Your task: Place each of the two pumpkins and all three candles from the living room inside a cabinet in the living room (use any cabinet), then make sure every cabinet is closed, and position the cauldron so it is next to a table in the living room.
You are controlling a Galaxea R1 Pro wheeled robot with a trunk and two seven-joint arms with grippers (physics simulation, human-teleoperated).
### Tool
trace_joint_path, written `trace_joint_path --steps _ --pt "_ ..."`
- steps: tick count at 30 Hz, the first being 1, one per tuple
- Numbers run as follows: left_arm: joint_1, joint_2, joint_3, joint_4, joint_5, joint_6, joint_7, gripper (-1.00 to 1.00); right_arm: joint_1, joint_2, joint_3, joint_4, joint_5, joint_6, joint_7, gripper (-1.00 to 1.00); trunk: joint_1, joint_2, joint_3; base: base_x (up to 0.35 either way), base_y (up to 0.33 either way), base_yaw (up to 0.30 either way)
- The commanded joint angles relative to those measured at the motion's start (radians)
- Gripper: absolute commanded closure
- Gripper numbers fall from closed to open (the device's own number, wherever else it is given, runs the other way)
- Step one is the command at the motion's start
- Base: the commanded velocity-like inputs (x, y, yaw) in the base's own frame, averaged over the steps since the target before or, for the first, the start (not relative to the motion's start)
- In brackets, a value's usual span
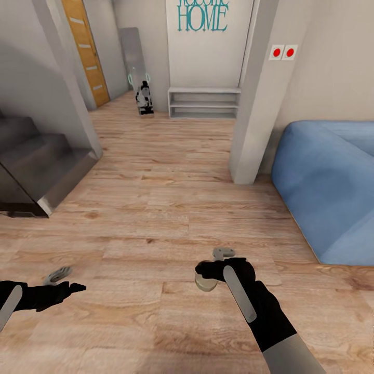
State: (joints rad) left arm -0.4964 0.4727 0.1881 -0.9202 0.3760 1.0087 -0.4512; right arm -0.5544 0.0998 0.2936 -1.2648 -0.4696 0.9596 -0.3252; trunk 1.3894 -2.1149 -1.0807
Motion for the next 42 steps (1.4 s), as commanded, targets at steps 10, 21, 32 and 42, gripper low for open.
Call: trace_joint_path --steps 10,21,32,42 --pt "-0.001 -0.007 0.001 0.005 -0.007 0.0 0.051 -1.0 0.0 0.0 -0.001 0.067 -0.003 -0.03 -0.014 1.0 -0.039 0.07 0.014 0.0 0.0 0.0" --pt "-0.001 -0.103 0.001 0.008 -0.008 -0.008 0.325 -1.0 -0.001 0.0 -0.034 0.149 -0.002 -0.113 -0.156 1.0 -0.081 0.147 0.031 0.0 0.0 0.0" --pt "-0.002 -0.144 0.0 0.013 -0.002 -0.089 0.515 -1.0 -0.001 0.0 -0.07 0.199 -0.009 -0.135 -0.196 1.0 -0.115 0.21 0.042 0.0 0.0 0.03" --pt "-0.002 -0.172 -0.001 0.013 -0.004 -0.099 0.54 -1.0 -0.001 0.0 -0.063 0.199 -0.009 -0.134 -0.194 1.0 -0.115 0.21 0.026 -0.007 -0.003 0.097"
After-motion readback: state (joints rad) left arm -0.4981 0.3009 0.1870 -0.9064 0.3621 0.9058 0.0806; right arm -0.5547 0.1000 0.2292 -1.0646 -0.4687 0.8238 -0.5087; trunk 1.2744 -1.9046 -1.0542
